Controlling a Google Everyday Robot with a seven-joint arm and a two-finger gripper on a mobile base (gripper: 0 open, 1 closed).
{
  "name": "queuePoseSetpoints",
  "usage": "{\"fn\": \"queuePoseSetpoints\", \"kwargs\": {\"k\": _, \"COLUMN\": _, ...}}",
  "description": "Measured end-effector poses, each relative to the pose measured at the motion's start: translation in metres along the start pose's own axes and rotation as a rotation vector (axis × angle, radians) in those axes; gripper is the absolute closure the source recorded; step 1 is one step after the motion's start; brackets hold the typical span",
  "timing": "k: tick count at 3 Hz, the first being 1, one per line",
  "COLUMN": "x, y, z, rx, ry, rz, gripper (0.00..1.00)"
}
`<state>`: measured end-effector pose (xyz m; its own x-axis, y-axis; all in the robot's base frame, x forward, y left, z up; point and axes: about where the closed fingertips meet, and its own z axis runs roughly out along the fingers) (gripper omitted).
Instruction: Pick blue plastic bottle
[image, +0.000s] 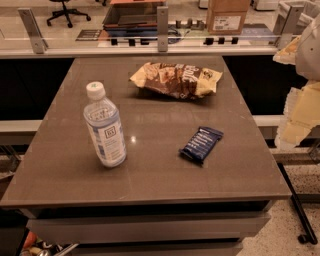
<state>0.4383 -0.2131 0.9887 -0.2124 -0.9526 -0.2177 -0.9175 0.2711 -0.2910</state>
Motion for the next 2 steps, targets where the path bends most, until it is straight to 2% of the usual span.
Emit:
{"fn": "queuePoseSetpoints", "kwargs": {"k": 1, "x": 0.0000, "y": 0.0000, "z": -0.0001, "rx": 0.000, "ry": 0.000, "rz": 0.000, "gripper": 0.00}}
{"fn": "queuePoseSetpoints", "kwargs": {"k": 2, "x": -0.0049, "y": 0.0035, "z": -0.0039, "rx": -0.007, "ry": -0.073, "rz": 0.008, "gripper": 0.00}}
